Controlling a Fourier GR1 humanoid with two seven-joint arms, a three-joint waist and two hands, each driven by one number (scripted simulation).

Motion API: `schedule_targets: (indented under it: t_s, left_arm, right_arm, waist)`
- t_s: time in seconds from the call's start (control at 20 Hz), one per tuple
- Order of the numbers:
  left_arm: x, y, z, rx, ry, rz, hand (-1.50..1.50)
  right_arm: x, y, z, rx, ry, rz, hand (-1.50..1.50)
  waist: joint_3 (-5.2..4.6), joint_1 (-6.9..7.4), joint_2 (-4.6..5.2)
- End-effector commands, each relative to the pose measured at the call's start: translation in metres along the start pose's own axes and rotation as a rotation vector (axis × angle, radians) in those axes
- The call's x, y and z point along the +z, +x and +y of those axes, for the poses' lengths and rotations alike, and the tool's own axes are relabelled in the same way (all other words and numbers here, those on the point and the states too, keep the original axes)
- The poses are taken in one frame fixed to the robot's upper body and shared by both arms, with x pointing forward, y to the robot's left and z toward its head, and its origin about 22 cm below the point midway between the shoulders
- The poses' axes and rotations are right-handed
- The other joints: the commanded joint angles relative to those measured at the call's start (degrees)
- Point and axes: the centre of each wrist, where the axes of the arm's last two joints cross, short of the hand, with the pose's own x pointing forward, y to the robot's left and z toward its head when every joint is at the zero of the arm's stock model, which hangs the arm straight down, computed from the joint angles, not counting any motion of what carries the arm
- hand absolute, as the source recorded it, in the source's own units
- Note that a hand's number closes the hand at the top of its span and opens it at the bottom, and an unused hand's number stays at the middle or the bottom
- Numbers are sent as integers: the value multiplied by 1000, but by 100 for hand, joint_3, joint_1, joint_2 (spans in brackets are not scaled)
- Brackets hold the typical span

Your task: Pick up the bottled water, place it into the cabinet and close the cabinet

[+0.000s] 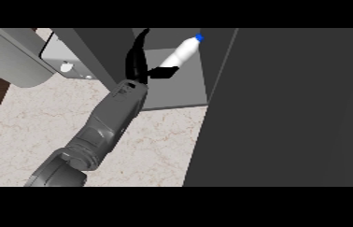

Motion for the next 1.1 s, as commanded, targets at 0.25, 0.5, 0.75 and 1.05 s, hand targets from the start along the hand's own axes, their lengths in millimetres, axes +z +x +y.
schedule_targets:
  t_s: [0.25, 0.5, 0.75, 1.05]
  left_arm:
    - [1, 8, -5, 37, -3, -9, -150]
    - [2, 7, -3, 231, -74, -123, -150]
    - [-4, 19, -2, 441, -166, -192, 150]
    - [-1, 13, 1, 600, -232, -238, 150]
  right_arm:
    - [0, 11, 1, -27, 18, -27, -150]
    - [5, 10, 2, -28, 30, -23, -150]
    - [1, 17, 0, -30, 10, -15, -150]
    - [10, 27, -3, -28, 2, 19, -150]
  waist:
    - [-8, 21, 15]
    - [-9, 14, -6]
    - [-13, 100, -61]
    - [-3, 245, -129]
